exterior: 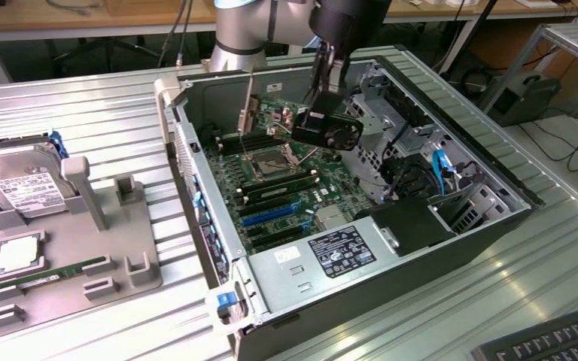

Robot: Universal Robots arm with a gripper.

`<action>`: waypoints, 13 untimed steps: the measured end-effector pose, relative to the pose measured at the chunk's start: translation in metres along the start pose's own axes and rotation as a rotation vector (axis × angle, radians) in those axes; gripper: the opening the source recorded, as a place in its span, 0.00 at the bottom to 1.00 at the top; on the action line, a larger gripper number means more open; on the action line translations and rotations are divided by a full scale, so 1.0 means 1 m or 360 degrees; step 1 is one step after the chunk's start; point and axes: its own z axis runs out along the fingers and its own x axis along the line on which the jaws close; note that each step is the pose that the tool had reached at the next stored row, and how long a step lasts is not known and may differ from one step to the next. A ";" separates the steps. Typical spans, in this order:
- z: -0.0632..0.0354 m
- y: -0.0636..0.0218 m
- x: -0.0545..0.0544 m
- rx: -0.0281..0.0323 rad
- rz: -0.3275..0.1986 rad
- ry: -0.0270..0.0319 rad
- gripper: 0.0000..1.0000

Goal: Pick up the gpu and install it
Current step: 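Insert the gpu into the slot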

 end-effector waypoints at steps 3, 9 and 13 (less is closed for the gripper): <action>0.0006 0.0000 0.000 0.00021 -0.0100 0.00040 0.26; 0.0022 -0.0001 0.000 0.00088 -0.0334 0.00126 0.26; 0.0031 -0.0001 0.000 0.00130 -0.0455 0.00166 0.26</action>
